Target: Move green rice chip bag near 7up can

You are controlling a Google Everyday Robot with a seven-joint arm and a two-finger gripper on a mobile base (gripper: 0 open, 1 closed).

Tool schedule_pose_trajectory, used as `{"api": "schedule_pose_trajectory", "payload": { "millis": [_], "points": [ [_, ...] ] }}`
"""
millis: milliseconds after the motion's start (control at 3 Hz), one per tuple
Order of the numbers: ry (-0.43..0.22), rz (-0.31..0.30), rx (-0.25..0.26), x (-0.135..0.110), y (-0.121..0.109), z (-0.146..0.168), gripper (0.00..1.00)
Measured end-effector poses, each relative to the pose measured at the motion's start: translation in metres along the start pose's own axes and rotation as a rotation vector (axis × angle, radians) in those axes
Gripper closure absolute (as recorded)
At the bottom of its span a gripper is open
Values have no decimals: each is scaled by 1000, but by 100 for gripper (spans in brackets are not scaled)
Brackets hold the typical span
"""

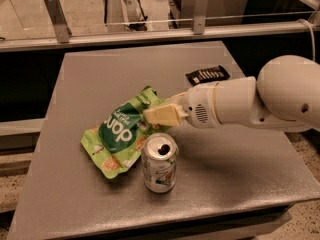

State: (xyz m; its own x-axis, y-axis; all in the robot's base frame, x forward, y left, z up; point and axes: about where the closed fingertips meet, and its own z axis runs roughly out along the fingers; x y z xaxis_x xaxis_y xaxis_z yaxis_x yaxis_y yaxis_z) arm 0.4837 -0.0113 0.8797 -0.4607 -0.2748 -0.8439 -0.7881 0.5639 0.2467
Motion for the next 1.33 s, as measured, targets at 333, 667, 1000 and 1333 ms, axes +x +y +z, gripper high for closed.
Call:
{"api": "schedule_pose_trajectory", "payload": {
  "millis": [333, 667, 1000, 1333],
  "points": [
    [9, 2, 0, 5, -6, -10, 58],
    [17, -4, -3, 7, -12, -15, 36],
    [17, -19, -6, 6, -25, -19, 12],
    [17, -34, 0, 3, -37, -24, 0]
  ]
}}
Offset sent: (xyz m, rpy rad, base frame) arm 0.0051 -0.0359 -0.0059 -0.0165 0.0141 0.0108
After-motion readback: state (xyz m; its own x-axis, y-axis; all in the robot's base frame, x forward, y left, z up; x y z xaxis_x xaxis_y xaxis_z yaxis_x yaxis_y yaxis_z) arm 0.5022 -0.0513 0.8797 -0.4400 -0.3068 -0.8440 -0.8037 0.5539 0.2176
